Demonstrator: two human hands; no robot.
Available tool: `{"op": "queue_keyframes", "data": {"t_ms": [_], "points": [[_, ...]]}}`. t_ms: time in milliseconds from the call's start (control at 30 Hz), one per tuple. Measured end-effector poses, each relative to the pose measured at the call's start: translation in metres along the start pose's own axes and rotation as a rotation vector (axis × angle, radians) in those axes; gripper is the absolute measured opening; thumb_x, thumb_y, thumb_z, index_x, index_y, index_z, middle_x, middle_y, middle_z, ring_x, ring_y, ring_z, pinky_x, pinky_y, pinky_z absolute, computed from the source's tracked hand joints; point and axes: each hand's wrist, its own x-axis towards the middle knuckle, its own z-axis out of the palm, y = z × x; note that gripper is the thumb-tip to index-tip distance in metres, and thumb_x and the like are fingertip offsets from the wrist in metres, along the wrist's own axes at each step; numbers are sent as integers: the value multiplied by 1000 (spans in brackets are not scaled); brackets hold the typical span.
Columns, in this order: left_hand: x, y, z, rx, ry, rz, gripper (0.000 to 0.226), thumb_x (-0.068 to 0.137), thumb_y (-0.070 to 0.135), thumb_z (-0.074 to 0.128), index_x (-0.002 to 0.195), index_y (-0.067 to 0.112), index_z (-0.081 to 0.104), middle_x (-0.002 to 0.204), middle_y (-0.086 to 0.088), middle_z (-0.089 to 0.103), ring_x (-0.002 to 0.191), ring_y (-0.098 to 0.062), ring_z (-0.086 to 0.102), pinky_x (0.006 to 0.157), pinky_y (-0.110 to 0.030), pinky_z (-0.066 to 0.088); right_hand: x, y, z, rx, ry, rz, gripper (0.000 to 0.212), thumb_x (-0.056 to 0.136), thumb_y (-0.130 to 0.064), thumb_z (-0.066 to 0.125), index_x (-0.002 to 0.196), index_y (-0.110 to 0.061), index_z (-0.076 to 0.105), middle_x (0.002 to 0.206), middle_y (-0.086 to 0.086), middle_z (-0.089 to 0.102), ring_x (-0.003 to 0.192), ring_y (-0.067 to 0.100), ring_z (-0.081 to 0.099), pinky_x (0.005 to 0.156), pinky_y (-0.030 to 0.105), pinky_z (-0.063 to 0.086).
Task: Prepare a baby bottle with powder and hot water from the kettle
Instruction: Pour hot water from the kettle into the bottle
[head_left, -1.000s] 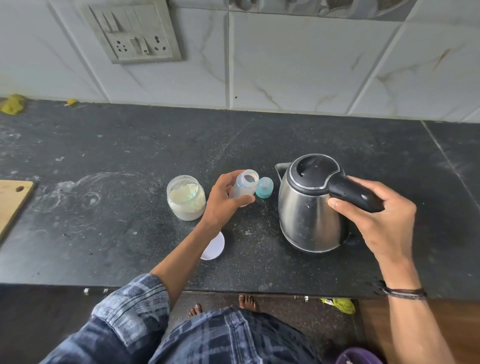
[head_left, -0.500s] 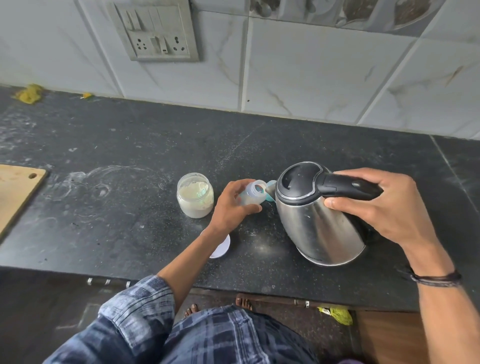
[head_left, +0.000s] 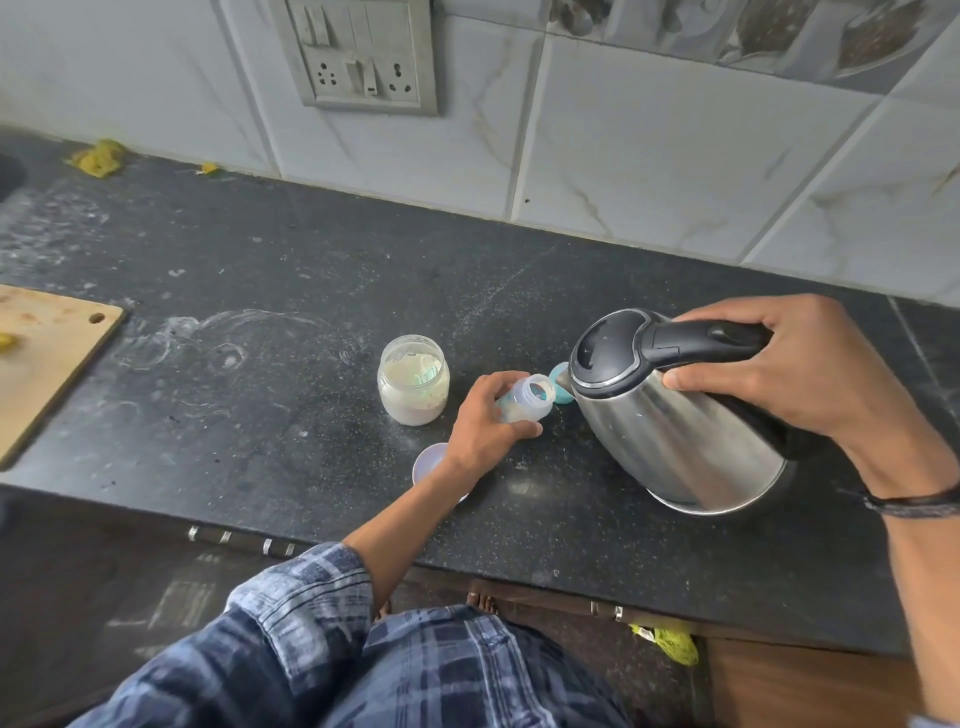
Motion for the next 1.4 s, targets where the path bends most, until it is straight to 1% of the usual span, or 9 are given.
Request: {"op": "queue_keyframes", "data": {"t_ms": [133, 300, 533, 700, 767, 933, 1133, 1233, 1400], "points": [[1, -1, 2, 6, 9, 12, 61, 64, 13, 87, 112, 42, 62, 125, 5, 62, 118, -9, 58, 105, -39, 47, 8, -8, -2, -27, -42, 20, 42, 60, -49, 93, 99, -54, 77, 90, -28, 77, 86, -5, 72, 90, 40, 60], [3, -1, 2, 21, 17, -4, 61, 65, 13, 88, 119, 32, 65, 124, 7, 62, 118, -10, 59, 105, -40, 47, 15, -15, -2, -69, -63, 19, 46, 58, -49, 92, 99, -59, 74, 86, -31, 75, 81, -9, 69, 85, 33, 58], [1, -1, 2, 25, 25, -6, 60, 68, 11, 88, 117, 34, 63, 125, 6, 62, 117, -10, 58, 105, -37, 47, 22, -24, -2, -124, -100, 13, 45, 54, -57, 88, 94, -67, 70, 85, -38, 71, 83, -13, 66, 81, 31, 57], [-1, 0, 2, 22, 28, -17, 60, 69, 10, 88, 122, 27, 63, 125, 5, 61, 117, -11, 58, 105, -38, 46, 24, -28, -4, -155, -125, 4, 45, 56, -56, 90, 91, -71, 68, 84, -41, 69, 83, -16, 64, 74, 26, 53], [-2, 0, 2, 18, 20, -23, 60, 70, 9, 87, 123, 25, 63, 125, 5, 61, 118, -11, 57, 106, -38, 46, 25, -30, -4, -168, -140, -1, 46, 56, -55, 90, 93, -70, 68, 84, -42, 69, 83, -17, 63, 72, 24, 51], [-4, 2, 2, 22, 8, -31, 60, 72, 8, 87, 125, 22, 62, 126, 3, 60, 118, -14, 57, 107, -40, 45, 26, -32, -3, -195, -167, -10, 47, 57, -55, 88, 99, -64, 71, 85, -41, 69, 83, -17, 63, 70, 23, 49], [-7, 2, 0, 21, 9, -32, 59, 72, 9, 86, 124, 24, 62, 125, 4, 59, 117, -12, 56, 107, -40, 45, 29, -34, 1, -244, -180, -27, 49, 57, -56, 86, 101, -66, 67, 84, -42, 67, 86, -17, 60, 73, 21, 50], [-7, 1, -1, 18, 13, -37, 60, 72, 9, 87, 124, 24, 62, 126, 4, 59, 118, -12, 56, 107, -41, 45, 29, -35, 1, -253, -180, -17, 49, 57, -58, 86, 101, -67, 67, 85, -42, 67, 85, -16, 61, 73, 22, 51], [-7, 0, -1, 30, 10, -40, 61, 72, 11, 87, 125, 24, 62, 126, 4, 59, 118, -12, 57, 107, -41, 45, 29, -37, 1, -272, -178, -14, 49, 57, -60, 85, 101, -68, 66, 84, -44, 66, 87, -20, 57, 71, 24, 51]]}}
